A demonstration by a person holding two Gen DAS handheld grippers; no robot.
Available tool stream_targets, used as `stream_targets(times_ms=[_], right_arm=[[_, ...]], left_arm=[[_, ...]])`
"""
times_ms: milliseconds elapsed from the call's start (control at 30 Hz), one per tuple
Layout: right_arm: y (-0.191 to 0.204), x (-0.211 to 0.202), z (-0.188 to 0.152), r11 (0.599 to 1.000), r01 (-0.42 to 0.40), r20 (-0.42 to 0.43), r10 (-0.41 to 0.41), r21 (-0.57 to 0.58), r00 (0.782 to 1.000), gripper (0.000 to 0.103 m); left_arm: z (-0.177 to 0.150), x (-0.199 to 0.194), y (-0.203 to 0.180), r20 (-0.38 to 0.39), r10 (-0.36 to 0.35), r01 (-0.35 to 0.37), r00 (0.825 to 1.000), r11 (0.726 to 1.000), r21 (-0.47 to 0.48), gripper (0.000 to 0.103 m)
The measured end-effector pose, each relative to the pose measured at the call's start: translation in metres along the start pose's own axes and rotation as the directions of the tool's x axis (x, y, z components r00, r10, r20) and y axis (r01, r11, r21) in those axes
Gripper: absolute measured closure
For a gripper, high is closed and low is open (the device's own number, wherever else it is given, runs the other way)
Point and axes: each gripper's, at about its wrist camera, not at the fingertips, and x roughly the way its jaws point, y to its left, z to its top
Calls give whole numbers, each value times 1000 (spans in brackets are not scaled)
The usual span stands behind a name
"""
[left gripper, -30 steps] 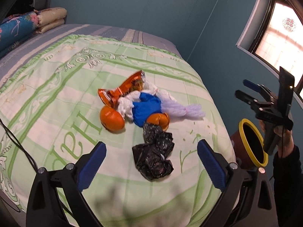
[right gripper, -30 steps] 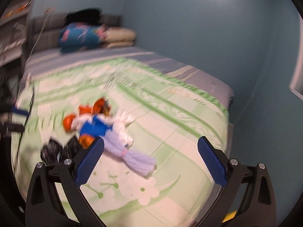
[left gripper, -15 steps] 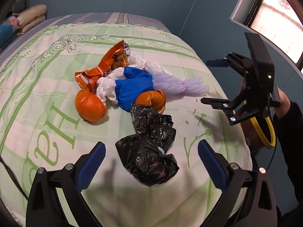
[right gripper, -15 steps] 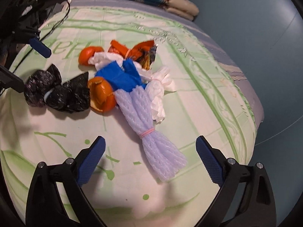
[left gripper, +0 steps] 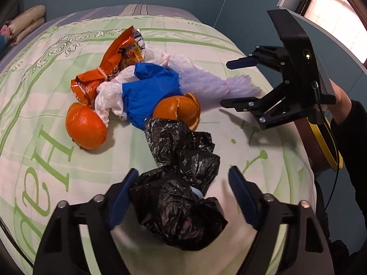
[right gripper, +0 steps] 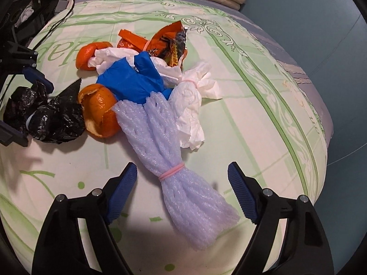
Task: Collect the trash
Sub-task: 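Grasp the black plastic bag with the left tool while the right tool grasps the lavender foam net, then lift and carry the black bag and foam net over the yellow-rimmed bin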
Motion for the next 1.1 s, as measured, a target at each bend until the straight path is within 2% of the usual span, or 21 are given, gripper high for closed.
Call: stream_targets(times_ms=[67,133,267,367,533,767,967,1100], right_arm=[[-1,5,2,1000,-1,-16,1,7,1000,36],[-5,6,3,998,-30,-26,31,47,999,49],[-8,5,3,995,-37,-34,40,89,999,55],[-7,0,2,993,-34,-23,36,112,999,64],[-9,-18,-1,983,-6,8,4,183,1000,70],[-18,-70,-17,945,-55,111,20,323,994,71],[-16,-125,-43,895,-76,200,-15,440,980,71],[-12,-154,-66,841,-86,226,-44,535,973,71]], left_arm=[[-2,4,0,-11,1,-1,1000,1000,-5,43],[-4,5,-1,-13,-1,1,1000,1000,-1,49],[-3,1,-1,-12,-12,12,1000,1000,6,65],[-2,-4,-2,-2,1,-1,1000,1000,16,73],[-5,-14,-3,10,13,-13,1000,1000,21,77],[-7,-51,-3,79,12,-13,997,1000,9,77],[-5,-87,-5,156,35,-35,987,999,-1,77],[-6,-103,-10,184,40,-41,982,999,1,77]])
